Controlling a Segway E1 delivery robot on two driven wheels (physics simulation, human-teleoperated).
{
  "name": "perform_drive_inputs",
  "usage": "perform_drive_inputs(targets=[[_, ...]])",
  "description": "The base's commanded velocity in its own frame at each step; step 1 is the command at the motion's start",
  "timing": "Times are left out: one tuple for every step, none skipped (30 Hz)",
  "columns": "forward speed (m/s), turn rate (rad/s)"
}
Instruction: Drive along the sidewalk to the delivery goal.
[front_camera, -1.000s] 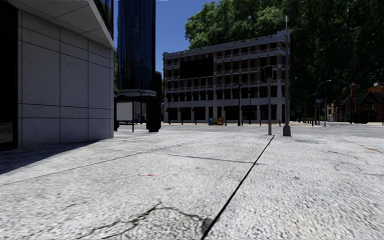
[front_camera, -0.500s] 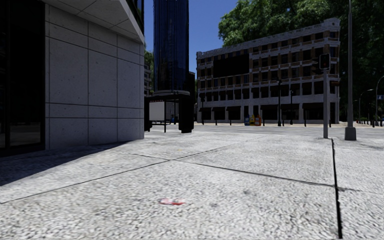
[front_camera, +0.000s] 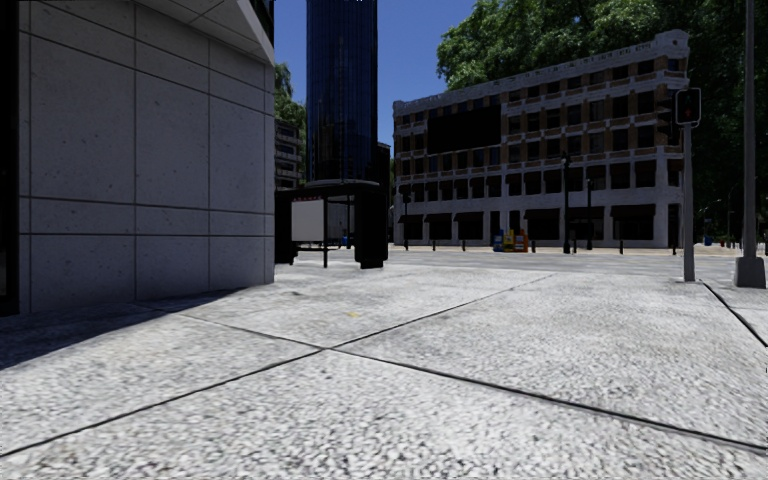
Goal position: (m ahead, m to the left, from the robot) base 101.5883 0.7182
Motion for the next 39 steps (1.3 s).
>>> perform_drive_inputs(targets=[[2.0, 0.0], [2.0, 0.0], [2.0, 0.0], [2.0, 0.0], [2.0, 0.0], [2.0, 0.0], [2.0, 0.0], [2.0, 0.0], [2.0, 0.0], [2.0, 0.0], [2.0, 0.0], [2.0, 0.0], [2.0, 0.0], [2.0, 0.0], [2.0, 0.0], [2.0, 0.0], [2.0, 0.0], [2.0, 0.0], [2.0, 0.0], [2.0, 0.0], [2.0, 0.0], [2.0, 0.0], [2.0, 0.0], [2.0, 0.0], [2.0, 0.0], [2.0, 0.0], [2.0, 0.0], [2.0, 0.0], [2.0, 0.0], [2.0, 0.0], [2.0, 0.0], [2.0, 0.0], [2.0, 0.0], [2.0, 0.0], [2.0, 0.0], [2.0, 0.0], [2.0, 0.0], [2.0, 0.0], [2.0, 0.0]])
